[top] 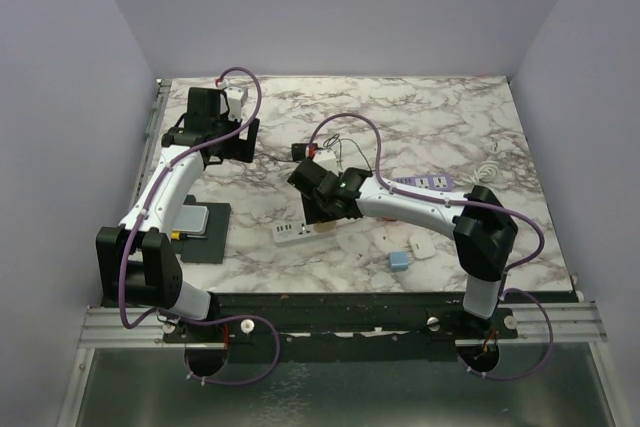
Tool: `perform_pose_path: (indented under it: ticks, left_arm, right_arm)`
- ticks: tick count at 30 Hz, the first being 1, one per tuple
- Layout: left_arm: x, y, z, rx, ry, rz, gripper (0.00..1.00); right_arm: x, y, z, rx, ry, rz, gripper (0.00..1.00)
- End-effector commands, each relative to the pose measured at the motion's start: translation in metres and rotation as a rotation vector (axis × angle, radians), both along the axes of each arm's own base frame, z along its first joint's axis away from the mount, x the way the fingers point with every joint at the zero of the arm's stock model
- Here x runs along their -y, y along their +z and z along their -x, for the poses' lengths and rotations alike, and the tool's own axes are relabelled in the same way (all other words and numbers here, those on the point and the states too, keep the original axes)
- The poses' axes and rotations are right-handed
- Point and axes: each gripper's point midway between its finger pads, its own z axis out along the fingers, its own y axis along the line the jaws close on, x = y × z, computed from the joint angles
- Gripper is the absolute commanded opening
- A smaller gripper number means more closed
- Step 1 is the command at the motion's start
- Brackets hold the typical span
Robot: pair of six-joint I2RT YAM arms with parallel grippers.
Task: Insert the plug
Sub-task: Insert the plug into the socket.
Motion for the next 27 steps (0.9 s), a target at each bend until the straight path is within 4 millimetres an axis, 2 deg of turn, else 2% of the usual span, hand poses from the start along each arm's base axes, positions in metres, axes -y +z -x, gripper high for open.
perform_pose_path:
  ticks: [1,8,16,22,27]
  left_arm:
    - [-0.004,0.007,0.003,0.011,0.007,-0.012,0.99]
    - [-0.004,0.009,0.002,0.015,0.010,-0.011,0.99]
    - [-0.006,0.007,0.003,0.012,0.015,-0.017,0.99]
    - [-0.009,0.007,0.005,0.015,0.017,-0.034,0.99]
    - [-0.009,0.007,0.005,0.016,0.015,-0.036,0.99]
  right_arm:
    - [0.009,0.000,-0.001,0.028,-0.025,0.073,0.01]
    - [0.012,-0.002,0.003,0.026,-0.045,0.110,0.01]
    - [0.010,0.009,0.000,0.049,-0.093,0.120,0.01]
    - [0.011,0.006,0.000,0.055,-0.127,0.122,0.01]
    - [0.005,0.003,0.004,0.053,-0.110,0.094,0.01]
